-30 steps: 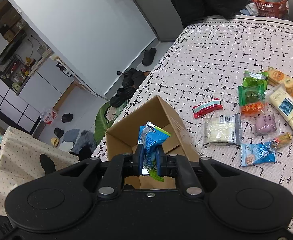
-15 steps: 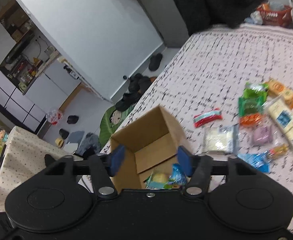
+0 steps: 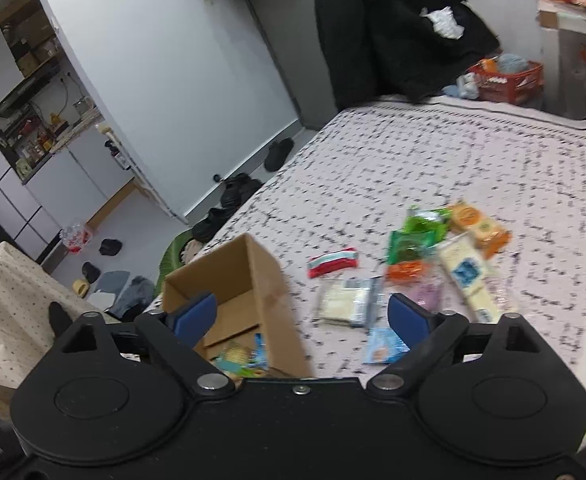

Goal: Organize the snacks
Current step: 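Drop the green cake into the box with the left gripper while the right drops the blue snack, then grasp the yellow-wrapped bread with the left gripper while the right grasps the white cake bar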

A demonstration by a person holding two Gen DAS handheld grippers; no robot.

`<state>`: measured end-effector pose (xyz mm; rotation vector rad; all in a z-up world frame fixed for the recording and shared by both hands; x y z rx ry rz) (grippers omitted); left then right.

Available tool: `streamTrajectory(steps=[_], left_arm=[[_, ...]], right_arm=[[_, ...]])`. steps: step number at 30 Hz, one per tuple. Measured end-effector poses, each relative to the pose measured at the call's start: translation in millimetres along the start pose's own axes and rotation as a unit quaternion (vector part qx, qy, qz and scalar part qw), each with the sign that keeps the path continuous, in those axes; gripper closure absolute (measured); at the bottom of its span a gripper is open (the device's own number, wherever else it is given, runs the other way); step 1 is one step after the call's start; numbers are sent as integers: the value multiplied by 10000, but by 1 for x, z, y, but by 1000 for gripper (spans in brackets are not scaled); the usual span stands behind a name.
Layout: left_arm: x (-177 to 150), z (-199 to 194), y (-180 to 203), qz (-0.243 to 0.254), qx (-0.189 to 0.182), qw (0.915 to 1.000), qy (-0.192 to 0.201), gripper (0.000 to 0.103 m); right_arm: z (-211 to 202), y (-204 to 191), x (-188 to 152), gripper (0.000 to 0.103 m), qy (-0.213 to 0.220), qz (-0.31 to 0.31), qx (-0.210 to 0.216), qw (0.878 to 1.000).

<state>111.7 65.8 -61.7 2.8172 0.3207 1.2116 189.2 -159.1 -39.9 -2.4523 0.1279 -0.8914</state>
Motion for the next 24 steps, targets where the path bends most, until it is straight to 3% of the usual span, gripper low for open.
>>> streamTrajectory(steps=[8, 24], left_arm=[[1, -11, 22, 176, -137, 9997, 138, 0], [-1, -17, 70, 234, -305, 9989, 278, 0]], right_arm=[[-18, 30, -3, 0, 131, -137, 10, 9998], [-27, 85, -3, 0, 207, -168, -110, 9996]])
Point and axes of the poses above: each gripper's, at about its wrist camera, not at the fingertips, and z roughly the way its jaws point, y to its right, x to its top, the point moved 1 cm from there along z, roughly the way its jaws point, and after that the axes turned 11 degrees about z, right-handed, at the moved point
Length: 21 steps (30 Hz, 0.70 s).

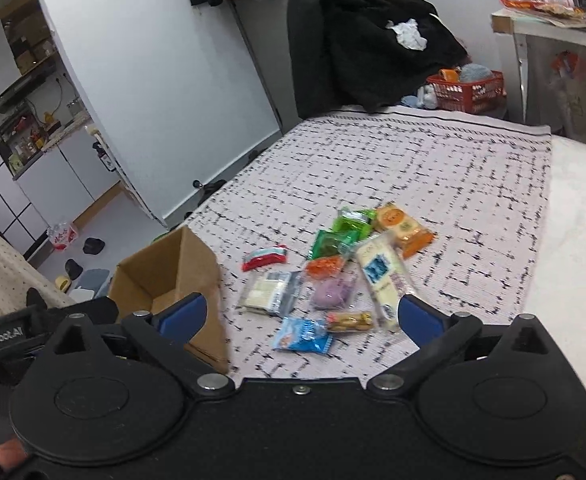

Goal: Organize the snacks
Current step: 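Grasp the yellow-wrapped bread with the left gripper while the right grasps the white cake bar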

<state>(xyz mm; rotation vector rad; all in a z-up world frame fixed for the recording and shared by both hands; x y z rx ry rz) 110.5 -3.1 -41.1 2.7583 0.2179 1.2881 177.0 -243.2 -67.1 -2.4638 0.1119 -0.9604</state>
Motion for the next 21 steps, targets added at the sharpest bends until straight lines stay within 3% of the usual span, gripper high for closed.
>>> streamTrajectory(steps=[4, 12, 18, 21], left_arm=[[-4, 7, 14, 14, -104, 9999, 82, 2], [-9, 37, 43, 85, -355, 9993, -123, 10], [-14, 66, 60, 138, -468, 9981, -375, 27], [-17, 83, 67, 156, -518, 9972, -520, 37]], right_arm=[[4, 16, 1, 2, -3, 103, -77, 9999], [22, 48, 10, 19, -174, 772, -31, 9969], [42, 65, 19, 23, -193, 1027, -75, 9945], [54, 77, 20, 30, -294, 1266, -72, 9915]])
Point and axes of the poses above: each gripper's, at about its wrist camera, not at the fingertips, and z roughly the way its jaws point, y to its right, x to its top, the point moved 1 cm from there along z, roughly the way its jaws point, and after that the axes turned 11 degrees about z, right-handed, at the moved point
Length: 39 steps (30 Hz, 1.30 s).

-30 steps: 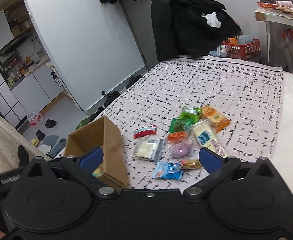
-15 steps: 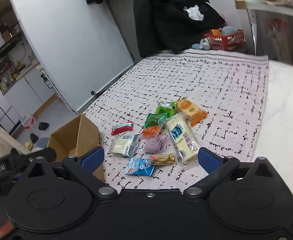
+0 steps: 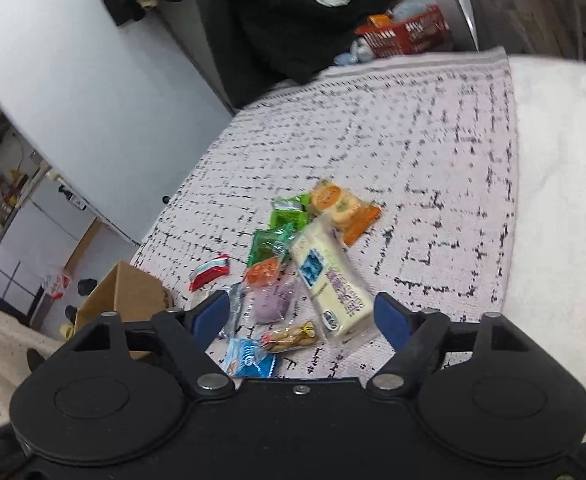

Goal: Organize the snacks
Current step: 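Grasp the yellow-wrapped bread with the left gripper while the right grasps the white cake bar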

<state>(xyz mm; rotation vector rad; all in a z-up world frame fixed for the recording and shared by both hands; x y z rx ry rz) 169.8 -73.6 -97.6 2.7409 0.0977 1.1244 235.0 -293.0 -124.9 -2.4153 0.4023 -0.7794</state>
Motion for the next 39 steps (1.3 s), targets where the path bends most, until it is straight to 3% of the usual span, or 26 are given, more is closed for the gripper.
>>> streamTrajectory(steps=[4, 16, 28, 31, 35, 37, 39], left_arm=[[-2, 23, 4, 61, -142, 9998, -151, 43], [-5, 76, 22, 923, -281, 9937, -567, 43], [-10, 117, 47, 2125, -151, 9742, -740, 37], [-14, 124, 49, 2240, -275, 9710, -793, 38], [-19, 128, 50, 2267, -356, 9702, -782, 52], [-18, 127, 48, 2186, -373, 9723, -744, 80], [-15, 128, 45, 2087, -436, 9740, -769, 85]], right_arm=[[13, 11, 4, 35, -136, 232, -21, 9996], [44, 32, 11, 40, -580, 646, -55, 9962], [66, 41, 15, 40, -830, 847, -181, 9928], [71, 40, 15, 39, -829, 730, -277, 9935], [79, 34, 14, 39, -797, 488, -458, 9946], [81, 34, 16, 39, -775, 450, -495, 9947], [83, 32, 17, 35, -706, 355, -529, 9955]])
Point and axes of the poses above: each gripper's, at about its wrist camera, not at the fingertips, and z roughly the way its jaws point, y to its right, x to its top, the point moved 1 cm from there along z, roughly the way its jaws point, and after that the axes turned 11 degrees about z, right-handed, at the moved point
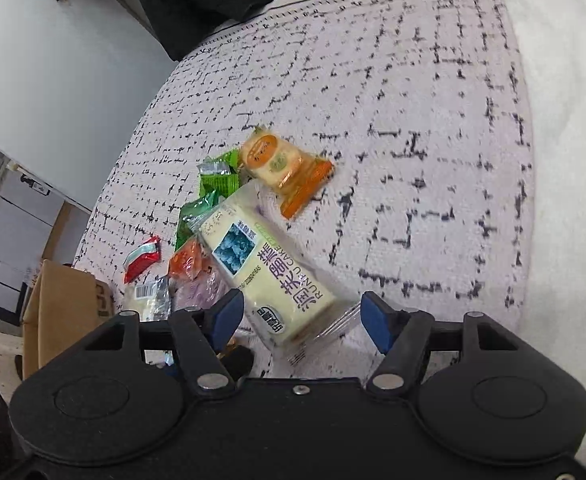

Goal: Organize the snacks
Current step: 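Grasp the yellow-wrapped bread with the left gripper while the right grasps the white cake bar, then carry both snacks over the box and release them inside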

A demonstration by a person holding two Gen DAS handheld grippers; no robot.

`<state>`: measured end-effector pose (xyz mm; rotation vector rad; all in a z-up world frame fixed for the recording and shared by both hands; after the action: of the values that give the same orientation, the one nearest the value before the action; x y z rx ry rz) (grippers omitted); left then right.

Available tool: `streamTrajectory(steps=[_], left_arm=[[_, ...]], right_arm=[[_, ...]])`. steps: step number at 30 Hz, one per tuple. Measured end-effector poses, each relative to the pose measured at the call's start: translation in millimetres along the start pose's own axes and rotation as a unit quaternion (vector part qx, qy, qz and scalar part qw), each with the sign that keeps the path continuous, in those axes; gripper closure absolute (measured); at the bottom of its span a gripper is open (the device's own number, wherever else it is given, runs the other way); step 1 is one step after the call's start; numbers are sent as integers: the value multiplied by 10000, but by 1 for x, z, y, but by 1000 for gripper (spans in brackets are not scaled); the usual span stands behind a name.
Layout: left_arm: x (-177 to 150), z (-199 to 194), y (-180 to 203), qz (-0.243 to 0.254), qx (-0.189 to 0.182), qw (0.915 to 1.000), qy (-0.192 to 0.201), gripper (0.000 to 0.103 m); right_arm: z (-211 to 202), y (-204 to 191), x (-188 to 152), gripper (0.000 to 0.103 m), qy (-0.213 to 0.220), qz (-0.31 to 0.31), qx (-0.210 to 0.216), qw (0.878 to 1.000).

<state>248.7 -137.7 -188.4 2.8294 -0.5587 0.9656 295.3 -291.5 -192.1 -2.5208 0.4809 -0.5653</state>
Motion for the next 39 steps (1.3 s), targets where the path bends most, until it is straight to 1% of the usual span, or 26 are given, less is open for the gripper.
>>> streamTrajectory(steps=[2, 7, 13, 15, 16, 18, 19, 21, 22, 23, 25, 29, 34, 39], left_arm=[[1, -1, -4, -121, -61, 9999, 29, 85], [2, -15, -16, -491, 27, 9987, 165, 85], [-1, -34, -30, -920, 111, 9951, 339, 85], [-3, -40, -34, -1041, 114, 9938, 383, 85], [-4, -41, -36, -1060, 126, 9935, 397, 85], [-5, -46, -38, -1114, 96, 9928, 429, 85], [-6, -48, -39, -1141, 86, 9924, 450, 85], [-7, -55, -39, -1157, 94, 9919, 508, 85], [-8, -58, -39, -1167, 95, 9917, 531, 85], [-8, -60, -40, -1182, 94, 9914, 545, 85], [-8, -67, -41, -1214, 82, 9907, 600, 85], [-8, -83, -44, -1240, 62, 9893, 763, 85], [-12, -104, -48, -1307, 76, 9869, 939, 85], [-15, -123, -55, -1356, 53, 9847, 1096, 85]], right_arm=[[2, -4, 1, 31, 61, -164, -47, 9998], [9, -13, 3, 29, 118, -512, -99, 9986], [16, -27, -2, 29, 103, -950, -137, 9953], [20, -32, -6, 30, 82, -1136, -221, 9933], [22, -34, -7, 32, 84, -1231, -295, 9919], [26, -37, -11, 39, 102, -1412, -486, 9887], [26, -38, -13, 45, 131, -1511, -605, 9866], [25, -41, -17, 51, 149, -1677, -758, 9828], [23, -42, -19, 61, 104, -1709, -749, 9824], [22, -42, -20, 64, 49, -1731, -749, 9820], [19, -43, -22, 67, 16, -1741, -755, 9818], [8, -43, -21, 71, -32, -1486, -707, 9864], [-14, -49, -23, 72, 83, -1220, -608, 9906], [-38, -68, -32, 72, 210, -1108, -443, 9926]])
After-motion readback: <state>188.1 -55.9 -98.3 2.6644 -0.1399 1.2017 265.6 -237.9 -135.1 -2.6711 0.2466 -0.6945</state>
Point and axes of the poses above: each gripper's, at about its wrist camera, not at the fingertips, and z roughly the way its jaws point, y to its right, x to its top, the point moved 1 cm from there along z, roughly the way its jaws point, and after that the axes turned 11 degrees about z, right-handed, at the moved point
